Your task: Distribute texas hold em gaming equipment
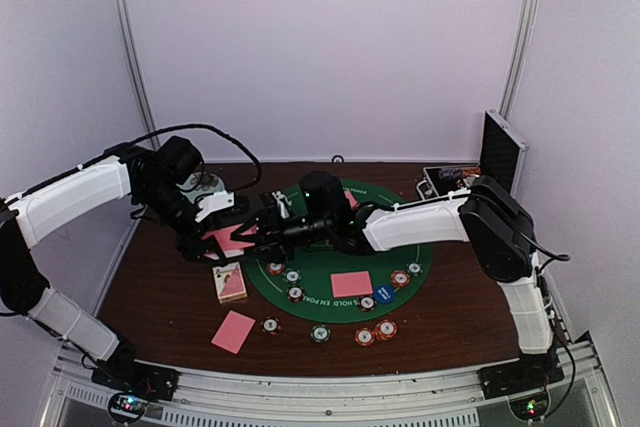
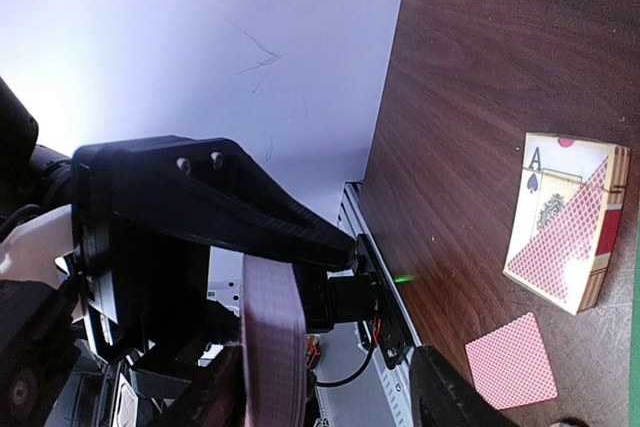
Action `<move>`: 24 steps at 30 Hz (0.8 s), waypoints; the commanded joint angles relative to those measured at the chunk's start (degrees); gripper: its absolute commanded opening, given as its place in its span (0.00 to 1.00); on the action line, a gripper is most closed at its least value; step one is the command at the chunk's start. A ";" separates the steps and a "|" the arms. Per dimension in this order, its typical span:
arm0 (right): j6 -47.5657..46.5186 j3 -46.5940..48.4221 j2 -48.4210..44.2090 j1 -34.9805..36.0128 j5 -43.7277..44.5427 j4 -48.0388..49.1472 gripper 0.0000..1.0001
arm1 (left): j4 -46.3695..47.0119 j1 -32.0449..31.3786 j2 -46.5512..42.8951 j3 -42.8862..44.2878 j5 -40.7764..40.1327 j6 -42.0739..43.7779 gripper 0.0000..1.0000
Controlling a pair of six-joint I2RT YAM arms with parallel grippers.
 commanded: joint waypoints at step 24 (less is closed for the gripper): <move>-3.20 -5.00 -8.75 -2.98 0.55 -5.82 0.07 | 1.54 -0.15 -1.37 0.21 0.77 1.12 0.00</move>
